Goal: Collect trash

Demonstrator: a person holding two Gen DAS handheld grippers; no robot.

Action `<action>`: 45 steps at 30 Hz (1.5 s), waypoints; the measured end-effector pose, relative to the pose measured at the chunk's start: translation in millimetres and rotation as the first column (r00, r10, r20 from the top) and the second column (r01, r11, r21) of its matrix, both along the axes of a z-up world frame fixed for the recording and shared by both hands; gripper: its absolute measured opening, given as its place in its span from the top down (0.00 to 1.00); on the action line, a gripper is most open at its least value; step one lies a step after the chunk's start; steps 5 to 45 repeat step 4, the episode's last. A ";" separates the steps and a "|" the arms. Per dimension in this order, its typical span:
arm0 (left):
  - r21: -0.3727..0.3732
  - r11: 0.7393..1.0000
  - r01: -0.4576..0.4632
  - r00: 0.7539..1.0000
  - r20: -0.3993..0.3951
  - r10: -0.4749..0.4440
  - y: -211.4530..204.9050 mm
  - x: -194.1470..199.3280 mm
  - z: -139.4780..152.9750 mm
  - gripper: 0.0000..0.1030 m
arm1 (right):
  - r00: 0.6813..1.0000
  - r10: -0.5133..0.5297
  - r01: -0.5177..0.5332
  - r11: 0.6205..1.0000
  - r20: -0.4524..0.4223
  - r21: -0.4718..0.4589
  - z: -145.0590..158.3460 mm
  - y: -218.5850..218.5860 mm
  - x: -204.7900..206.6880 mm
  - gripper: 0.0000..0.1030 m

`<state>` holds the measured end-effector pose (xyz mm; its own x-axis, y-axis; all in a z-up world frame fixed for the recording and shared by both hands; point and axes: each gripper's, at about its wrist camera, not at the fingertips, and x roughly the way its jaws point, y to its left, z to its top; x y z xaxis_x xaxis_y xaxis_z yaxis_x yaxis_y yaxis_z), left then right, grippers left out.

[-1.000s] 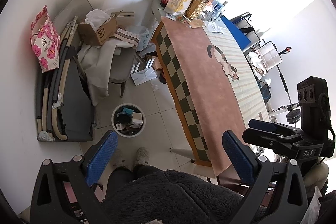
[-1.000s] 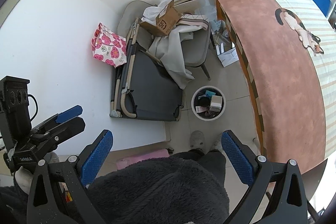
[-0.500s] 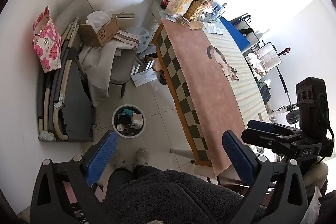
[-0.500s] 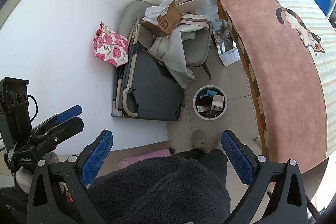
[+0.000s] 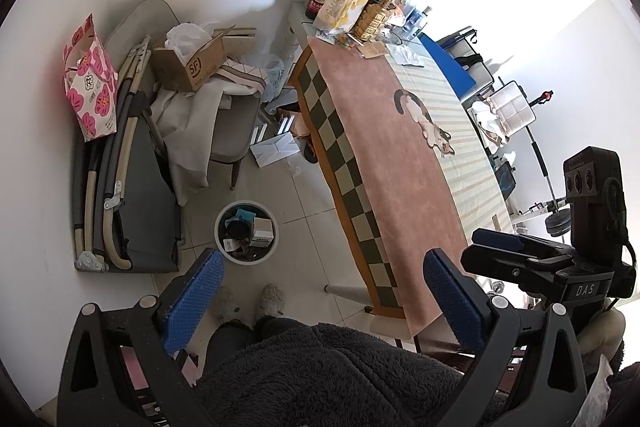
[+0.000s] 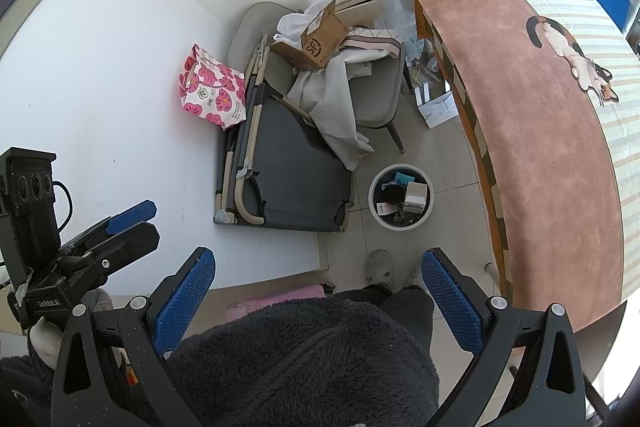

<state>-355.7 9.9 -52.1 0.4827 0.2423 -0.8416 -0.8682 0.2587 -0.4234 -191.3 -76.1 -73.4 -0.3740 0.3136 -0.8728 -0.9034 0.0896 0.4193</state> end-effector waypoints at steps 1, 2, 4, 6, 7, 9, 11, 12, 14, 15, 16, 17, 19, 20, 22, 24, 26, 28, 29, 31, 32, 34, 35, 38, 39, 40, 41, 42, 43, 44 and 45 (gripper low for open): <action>0.001 1.000 0.000 1.000 -0.002 0.000 0.2 -0.3 -0.2 0.01 | 1.000 0.000 0.000 1.000 0.000 0.000 -0.1 0.0 0.1 0.00; 0.002 1.000 0.001 1.000 -0.003 -0.001 0.6 -0.5 -0.3 0.01 | 1.000 0.000 0.000 1.000 0.000 0.000 0.0 -0.1 0.1 0.00; 0.002 1.000 0.001 1.000 -0.002 -0.001 1.5 -1.1 0.8 0.01 | 1.000 0.000 0.000 1.000 0.000 0.000 -0.2 0.0 0.2 0.00; 0.002 1.000 0.001 1.000 -0.002 -0.001 1.5 -1.1 0.8 0.01 | 1.000 0.000 0.000 1.000 0.000 0.000 -0.2 0.0 0.2 0.00; 0.002 1.000 0.001 1.000 -0.002 -0.001 1.5 -1.1 0.8 0.01 | 1.000 0.000 0.000 1.000 0.000 0.000 -0.2 0.0 0.2 0.00; 0.002 1.000 0.001 1.000 -0.002 -0.001 1.5 -1.1 0.8 0.01 | 1.000 0.000 0.000 1.000 0.000 0.000 -0.2 0.0 0.2 0.00; 0.002 1.000 0.001 1.000 -0.002 -0.001 1.5 -1.1 0.8 0.01 | 1.000 0.000 0.000 1.000 0.000 0.000 -0.2 0.0 0.2 0.00; 0.002 1.000 0.001 1.000 -0.002 -0.001 1.5 -1.1 0.8 0.01 | 1.000 0.000 0.000 1.000 0.000 0.000 -0.2 0.0 0.2 0.00; 0.002 1.000 0.001 1.000 -0.002 -0.001 1.5 -1.1 0.8 0.01 | 1.000 0.000 0.000 1.000 0.000 0.000 -0.2 0.0 0.2 0.00; 0.002 1.000 0.001 1.000 -0.002 -0.001 1.5 -1.1 0.8 0.01 | 1.000 0.000 0.000 1.000 0.000 0.000 -0.2 0.0 0.2 0.00; 0.002 1.000 0.001 1.000 -0.002 -0.001 1.5 -1.1 0.8 0.01 | 1.000 0.000 0.000 1.000 0.000 0.000 -0.2 0.0 0.2 0.00; 0.002 1.000 0.001 1.000 -0.002 -0.001 1.5 -1.1 0.8 0.01 | 1.000 0.000 0.000 1.000 0.000 0.000 -0.2 0.0 0.2 0.00; 0.002 1.000 0.001 1.000 -0.002 -0.001 1.5 -1.1 0.8 0.01 | 1.000 0.000 0.000 1.000 0.000 0.000 -0.2 0.0 0.2 0.00; 0.002 1.000 0.001 1.000 -0.002 -0.001 1.5 -1.1 0.8 0.01 | 1.000 0.000 0.000 1.000 0.000 0.000 -0.2 0.0 0.2 0.00; 0.002 1.000 0.001 1.000 -0.002 -0.001 1.5 -1.1 0.8 0.01 | 1.000 0.000 0.000 1.000 0.000 0.000 -0.2 0.0 0.2 0.00; 0.002 1.000 0.001 1.000 -0.002 -0.001 1.5 -1.1 0.8 0.01 | 1.000 0.000 0.000 1.000 0.000 0.000 -0.2 0.0 0.2 0.00; 0.002 1.000 0.001 1.000 -0.002 -0.001 1.5 -1.1 0.8 0.01 | 1.000 0.000 0.000 1.000 0.000 0.000 -0.2 0.0 0.2 0.00; 0.002 1.000 0.001 1.000 -0.002 -0.001 1.5 -1.1 0.8 0.01 | 1.000 0.000 0.000 1.000 0.000 0.000 -0.2 0.0 0.2 0.00; 0.002 1.000 0.001 1.000 -0.002 -0.001 1.5 -1.1 0.8 0.01 | 1.000 0.000 0.000 1.000 0.000 0.000 -0.2 0.0 0.2 0.00; 0.002 1.000 0.001 1.000 -0.002 -0.001 1.5 -1.1 0.8 0.01 | 1.000 0.000 0.000 1.000 0.000 0.000 -0.2 0.0 0.2 0.00; 0.002 1.000 0.001 1.000 -0.002 -0.001 1.5 -1.1 0.8 0.01 | 1.000 0.000 0.000 1.000 0.000 0.000 -0.2 0.0 0.2 0.00; 0.002 1.000 0.001 1.000 -0.002 -0.001 1.5 -1.1 0.8 0.01 | 1.000 0.000 0.000 1.000 0.000 0.000 -0.2 0.0 0.2 0.00; 0.002 1.000 0.001 1.000 -0.002 -0.001 1.5 -1.1 0.8 0.01 | 1.000 0.000 0.000 1.000 0.000 0.000 -0.2 0.0 0.2 0.00; 0.002 1.000 0.001 1.000 -0.002 -0.001 1.5 -1.1 0.8 0.01 | 1.000 0.000 0.000 1.000 0.000 0.000 -0.2 0.0 0.2 0.00; 0.002 1.000 0.001 1.000 -0.002 -0.001 1.5 -1.1 0.8 0.01 | 1.000 0.000 0.000 1.000 0.000 0.000 -0.2 0.0 0.2 0.00; 0.002 1.000 0.001 1.000 -0.002 -0.001 1.5 -1.1 0.8 0.01 | 1.000 0.000 0.000 1.000 0.000 0.000 -0.2 0.0 0.2 0.00; 0.002 1.000 0.001 1.000 -0.002 -0.001 1.5 -1.1 0.8 0.01 | 1.000 0.000 0.000 1.000 0.000 0.000 -0.2 0.0 0.2 0.00; 0.002 1.000 0.001 1.000 -0.002 -0.001 1.5 -1.1 0.8 0.01 | 1.000 0.000 0.000 1.000 0.000 0.000 -0.2 0.0 0.2 0.00; 0.002 1.000 0.001 1.000 -0.002 -0.001 1.5 -1.1 0.8 0.01 | 1.000 0.000 0.000 1.000 0.000 0.000 -0.2 0.0 0.2 0.00; 0.002 1.000 0.001 1.000 -0.002 -0.001 1.5 -1.1 0.8 0.01 | 1.000 0.000 0.000 1.000 0.000 0.000 -0.2 0.0 0.2 0.00; 0.002 1.000 0.001 1.000 -0.002 -0.001 1.5 -1.1 0.8 0.01 | 1.000 0.000 0.000 1.000 0.000 0.000 -0.2 0.0 0.2 0.00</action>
